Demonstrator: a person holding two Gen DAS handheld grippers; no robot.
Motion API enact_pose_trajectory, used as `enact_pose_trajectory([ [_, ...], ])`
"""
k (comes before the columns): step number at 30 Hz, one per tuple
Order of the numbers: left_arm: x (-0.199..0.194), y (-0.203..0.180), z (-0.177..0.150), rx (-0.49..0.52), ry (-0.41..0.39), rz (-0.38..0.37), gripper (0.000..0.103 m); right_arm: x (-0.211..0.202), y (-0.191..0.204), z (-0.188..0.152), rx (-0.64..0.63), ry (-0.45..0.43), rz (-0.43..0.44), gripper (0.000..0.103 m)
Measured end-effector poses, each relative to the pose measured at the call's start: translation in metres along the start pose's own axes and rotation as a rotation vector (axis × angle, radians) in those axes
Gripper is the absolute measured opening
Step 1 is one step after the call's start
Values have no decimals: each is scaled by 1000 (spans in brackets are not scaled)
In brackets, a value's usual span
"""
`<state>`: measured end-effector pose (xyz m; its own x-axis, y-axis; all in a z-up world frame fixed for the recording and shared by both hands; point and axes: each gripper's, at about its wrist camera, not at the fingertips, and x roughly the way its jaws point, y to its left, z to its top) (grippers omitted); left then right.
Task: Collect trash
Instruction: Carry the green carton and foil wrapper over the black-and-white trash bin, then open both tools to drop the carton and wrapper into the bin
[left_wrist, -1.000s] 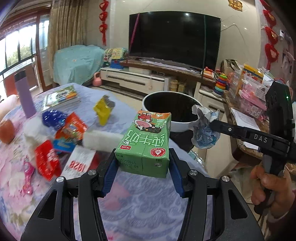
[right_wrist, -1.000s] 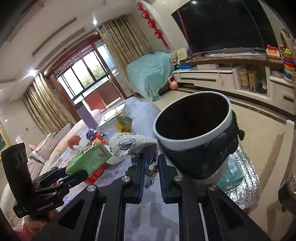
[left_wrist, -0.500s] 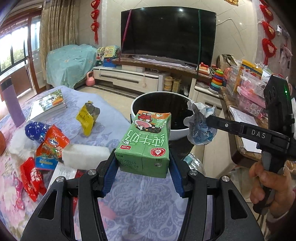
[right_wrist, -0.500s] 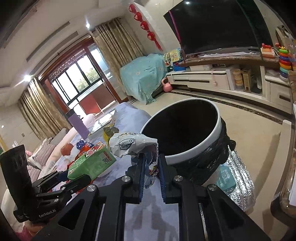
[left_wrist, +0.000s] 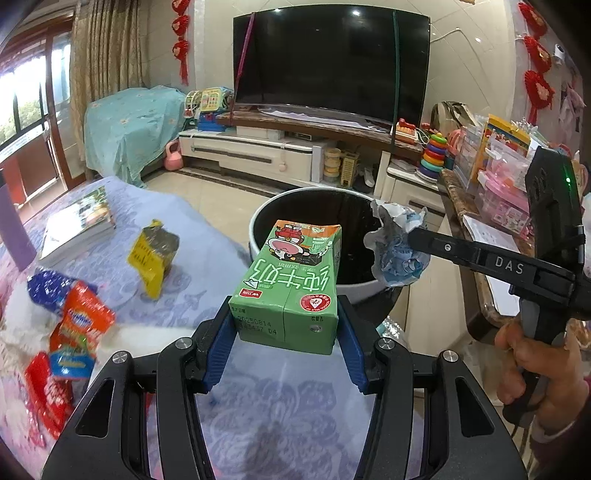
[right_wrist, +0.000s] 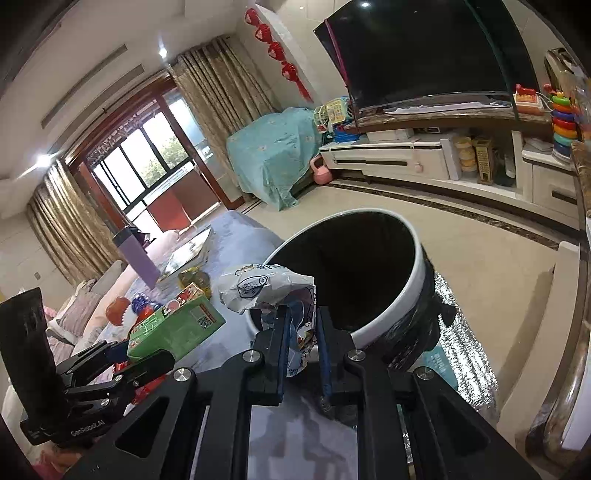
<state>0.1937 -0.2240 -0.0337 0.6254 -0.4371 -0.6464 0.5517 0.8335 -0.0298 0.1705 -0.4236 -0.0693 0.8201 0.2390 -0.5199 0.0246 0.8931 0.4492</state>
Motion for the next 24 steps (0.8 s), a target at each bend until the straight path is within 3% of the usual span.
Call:
enact_pose_trajectory([
  [19,59,-5,36,-25,57,-37,52,40,-18,36,-54,56,-76,15],
  [23,71,-8,40,-18,80,-44,52,47,-22,40,-59,75,-87,22],
  [24,73,-8,40,-18,85,-44,54,49,-22,41,-64,78,-96,34],
])
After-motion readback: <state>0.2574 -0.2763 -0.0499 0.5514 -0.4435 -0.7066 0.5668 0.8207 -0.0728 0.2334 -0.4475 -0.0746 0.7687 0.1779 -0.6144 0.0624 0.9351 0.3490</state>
